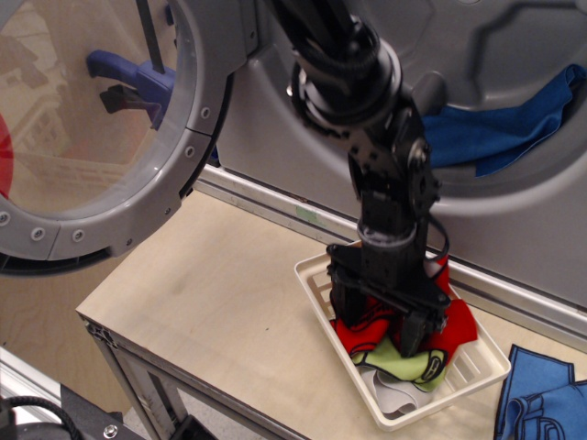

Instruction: Put clothes in laundry machine

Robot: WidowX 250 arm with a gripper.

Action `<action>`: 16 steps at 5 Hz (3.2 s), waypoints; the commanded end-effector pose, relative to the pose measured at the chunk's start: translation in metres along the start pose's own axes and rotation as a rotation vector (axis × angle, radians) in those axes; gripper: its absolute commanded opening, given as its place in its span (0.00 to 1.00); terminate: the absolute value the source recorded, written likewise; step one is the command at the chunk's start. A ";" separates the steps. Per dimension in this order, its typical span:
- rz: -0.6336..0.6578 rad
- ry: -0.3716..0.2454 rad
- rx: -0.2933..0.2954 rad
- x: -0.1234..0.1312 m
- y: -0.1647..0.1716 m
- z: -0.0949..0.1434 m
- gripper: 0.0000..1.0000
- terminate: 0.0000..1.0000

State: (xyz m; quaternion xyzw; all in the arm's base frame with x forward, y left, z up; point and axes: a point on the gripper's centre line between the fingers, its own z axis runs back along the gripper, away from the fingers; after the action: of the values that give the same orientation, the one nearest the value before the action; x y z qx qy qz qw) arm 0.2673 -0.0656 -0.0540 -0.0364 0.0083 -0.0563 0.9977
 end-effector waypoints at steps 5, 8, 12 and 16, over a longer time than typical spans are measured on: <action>0.106 -0.215 0.176 0.004 0.019 0.079 0.00 0.00; 0.101 -0.572 0.156 0.012 0.002 0.204 0.00 0.00; 0.152 -0.823 0.306 0.106 0.045 0.220 0.00 0.00; 0.195 -0.852 0.363 0.132 0.057 0.200 1.00 0.00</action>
State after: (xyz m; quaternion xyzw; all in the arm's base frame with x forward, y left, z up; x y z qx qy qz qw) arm 0.4123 -0.0066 0.1079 0.1239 -0.3686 0.0527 0.9198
